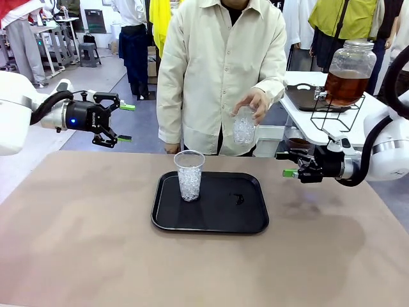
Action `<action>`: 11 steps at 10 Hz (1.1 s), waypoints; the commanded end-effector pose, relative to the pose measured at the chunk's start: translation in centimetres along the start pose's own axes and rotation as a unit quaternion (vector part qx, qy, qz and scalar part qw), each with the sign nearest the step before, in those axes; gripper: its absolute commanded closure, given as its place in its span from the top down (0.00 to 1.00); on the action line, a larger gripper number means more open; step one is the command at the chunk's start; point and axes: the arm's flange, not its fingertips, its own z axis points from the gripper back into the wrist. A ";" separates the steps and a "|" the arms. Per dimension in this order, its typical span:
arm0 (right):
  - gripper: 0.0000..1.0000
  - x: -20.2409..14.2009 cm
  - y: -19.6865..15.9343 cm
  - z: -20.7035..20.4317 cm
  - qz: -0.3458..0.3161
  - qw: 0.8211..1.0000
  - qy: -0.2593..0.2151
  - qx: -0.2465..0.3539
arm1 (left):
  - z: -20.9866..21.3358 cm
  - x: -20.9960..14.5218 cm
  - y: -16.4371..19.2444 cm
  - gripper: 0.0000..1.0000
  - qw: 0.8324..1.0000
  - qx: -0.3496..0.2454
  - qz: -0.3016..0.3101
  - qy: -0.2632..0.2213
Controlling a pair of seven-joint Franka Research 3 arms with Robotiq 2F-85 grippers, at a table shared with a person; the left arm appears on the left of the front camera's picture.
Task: Pour the drink into the iced cup.
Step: Open the gripper to release the iced cup you were holding, then pick up the iced cup indicated by the human and present it to them.
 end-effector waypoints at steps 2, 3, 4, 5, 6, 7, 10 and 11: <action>1.00 0.0 0.0 -0.3 0.000 1.000 0.000 0.002 | 0.1 0.0 -0.2 1.00 1.000 0.001 0.005 -0.002; 1.00 0.0 0.0 -0.3 0.000 1.000 0.000 0.002 | 0.1 0.0 -0.2 1.00 1.000 0.001 0.005 -0.002; 1.00 0.0 0.0 -0.3 0.000 1.000 0.000 0.002 | 0.1 0.0 -0.2 1.00 1.000 0.001 0.005 -0.002; 1.00 0.0 0.0 -0.3 0.000 1.000 0.000 0.002 | 0.1 0.0 -0.2 1.00 1.000 0.001 0.005 -0.002; 1.00 0.0 0.0 -0.3 0.000 1.000 0.000 0.002 | 0.1 0.0 -0.2 1.00 1.000 0.001 0.005 -0.002; 1.00 0.0 0.0 -0.3 0.000 1.000 0.000 0.002 | 0.1 0.0 -0.2 1.00 1.000 0.001 0.005 -0.002; 1.00 0.0 0.0 -0.3 0.000 1.000 0.000 0.002 | 0.1 0.0 -0.2 1.00 1.000 0.001 0.005 -0.002; 1.00 0.0 0.0 -0.3 0.000 1.000 0.000 0.002 | 0.1 0.0 -0.2 1.00 1.000 0.001 0.005 -0.002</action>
